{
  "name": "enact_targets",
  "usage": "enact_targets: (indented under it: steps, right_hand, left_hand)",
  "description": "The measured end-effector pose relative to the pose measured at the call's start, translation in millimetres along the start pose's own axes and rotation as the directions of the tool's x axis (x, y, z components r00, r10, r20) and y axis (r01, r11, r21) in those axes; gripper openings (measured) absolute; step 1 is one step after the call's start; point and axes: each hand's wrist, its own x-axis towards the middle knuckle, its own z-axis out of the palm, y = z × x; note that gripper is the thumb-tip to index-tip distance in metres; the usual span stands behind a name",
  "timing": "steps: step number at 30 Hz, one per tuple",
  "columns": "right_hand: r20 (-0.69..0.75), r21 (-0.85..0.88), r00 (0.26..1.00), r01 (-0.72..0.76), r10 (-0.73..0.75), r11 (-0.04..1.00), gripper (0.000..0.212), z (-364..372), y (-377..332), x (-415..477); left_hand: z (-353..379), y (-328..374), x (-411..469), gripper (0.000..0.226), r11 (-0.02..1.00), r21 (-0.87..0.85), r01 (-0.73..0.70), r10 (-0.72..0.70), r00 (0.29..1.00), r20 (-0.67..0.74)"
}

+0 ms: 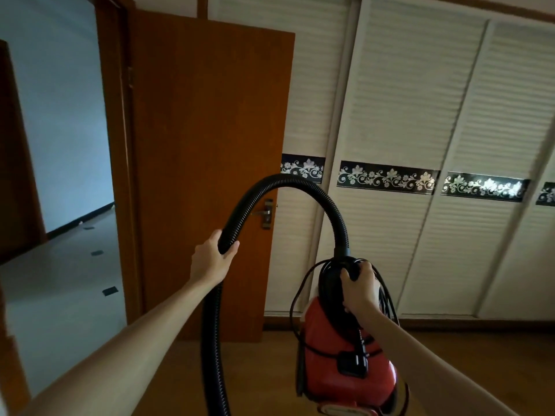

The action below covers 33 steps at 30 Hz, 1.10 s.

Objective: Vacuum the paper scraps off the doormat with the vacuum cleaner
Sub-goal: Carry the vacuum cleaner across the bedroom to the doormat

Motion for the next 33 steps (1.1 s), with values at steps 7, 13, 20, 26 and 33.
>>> enact_targets:
  steps: [7,13,20,26,33]
  right_hand:
    - [-0.076,0.031,0.997,-0.032,0.034,0.999,0.023,28,10,108]
    - [-0.114,0.003,0.992,-0.049,0.049,0.999,0.024,36,34,189]
    - [-0.145,-0.013,0.985,-0.098,0.096,0.995,0.017,37,82,309]
    - [-0.171,-0.011,0.983,-0.070,0.067,0.997,0.015,20,112,423]
    - [-0.237,-0.029,0.971,-0.034,0.026,0.999,0.012,-9,142,524]
  left_hand:
    - [85,-15,113,0.036,0.999,-0.031,-0.039,0.041,0.998,0.055]
    - [166,-13,179,0.037,0.999,-0.043,-0.034,0.037,0.996,0.081]
    - [277,-4,255,0.038,0.998,-0.038,-0.054,0.058,0.993,0.106]
    - [386,33,325,0.035,0.993,-0.060,-0.100,0.106,0.990,0.098]
    - [486,64,390,0.026,0.990,-0.125,-0.065,0.079,0.991,0.106]
